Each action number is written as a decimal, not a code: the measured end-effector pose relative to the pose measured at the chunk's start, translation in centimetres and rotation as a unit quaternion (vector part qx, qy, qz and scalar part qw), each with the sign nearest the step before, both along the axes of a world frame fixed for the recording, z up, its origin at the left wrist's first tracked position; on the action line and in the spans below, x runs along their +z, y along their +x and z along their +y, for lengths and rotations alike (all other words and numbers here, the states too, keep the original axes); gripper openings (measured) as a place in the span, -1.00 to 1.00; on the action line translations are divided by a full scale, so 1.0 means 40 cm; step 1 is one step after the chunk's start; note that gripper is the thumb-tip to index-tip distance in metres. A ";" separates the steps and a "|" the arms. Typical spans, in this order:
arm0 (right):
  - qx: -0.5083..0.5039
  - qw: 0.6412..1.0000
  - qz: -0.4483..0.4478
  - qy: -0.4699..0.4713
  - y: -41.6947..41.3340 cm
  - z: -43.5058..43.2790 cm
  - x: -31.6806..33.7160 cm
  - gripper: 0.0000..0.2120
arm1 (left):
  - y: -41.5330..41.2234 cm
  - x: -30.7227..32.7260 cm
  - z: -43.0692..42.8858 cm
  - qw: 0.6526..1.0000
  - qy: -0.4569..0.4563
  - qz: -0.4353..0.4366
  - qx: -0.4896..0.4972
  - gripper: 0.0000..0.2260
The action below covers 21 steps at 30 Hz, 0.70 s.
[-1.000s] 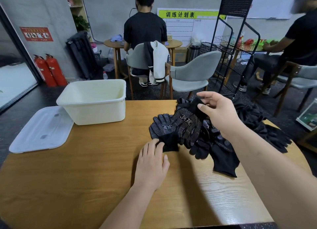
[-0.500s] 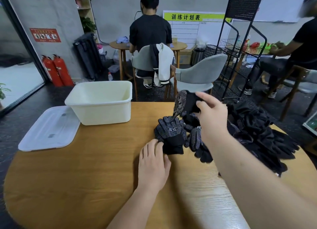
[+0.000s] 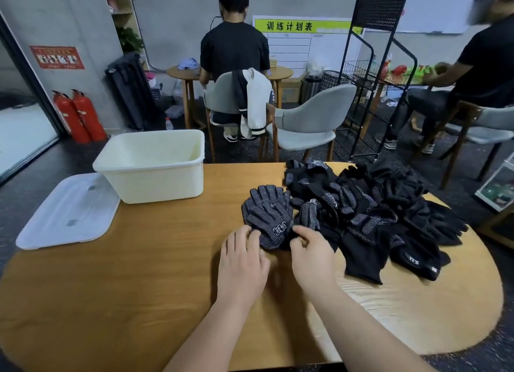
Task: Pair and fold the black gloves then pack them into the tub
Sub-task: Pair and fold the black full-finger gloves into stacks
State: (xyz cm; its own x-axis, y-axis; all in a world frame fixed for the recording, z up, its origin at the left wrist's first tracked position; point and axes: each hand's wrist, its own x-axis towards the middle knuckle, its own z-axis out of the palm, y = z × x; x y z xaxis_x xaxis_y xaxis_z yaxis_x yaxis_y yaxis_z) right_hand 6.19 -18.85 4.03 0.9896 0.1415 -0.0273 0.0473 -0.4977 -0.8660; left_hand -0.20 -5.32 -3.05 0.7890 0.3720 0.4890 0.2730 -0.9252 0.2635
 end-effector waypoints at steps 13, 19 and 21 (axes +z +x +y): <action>0.064 0.958 0.027 0.280 0.154 0.129 0.185 -0.63 | 0.006 -0.002 0.002 1.000 -0.014 0.009 0.000 -0.58; 0.046 0.996 0.007 -0.072 0.112 0.032 -0.044 -0.63 | 0.016 -0.005 0.002 1.000 -0.008 0.021 0.002 -0.60; 0.025 0.985 -0.081 -0.150 0.125 -0.006 -0.062 -0.64 | 0.016 -0.007 0.002 1.000 -0.009 0.024 0.003 -0.61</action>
State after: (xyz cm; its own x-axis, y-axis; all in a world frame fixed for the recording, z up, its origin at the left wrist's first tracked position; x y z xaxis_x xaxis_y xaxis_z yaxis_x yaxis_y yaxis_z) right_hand 11.21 -19.07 1.54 0.9763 0.2002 0.0818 0.2036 -0.7232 -0.6600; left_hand 0.45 -5.24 -3.34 0.8089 0.3856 0.4438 0.2920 -0.9187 0.2661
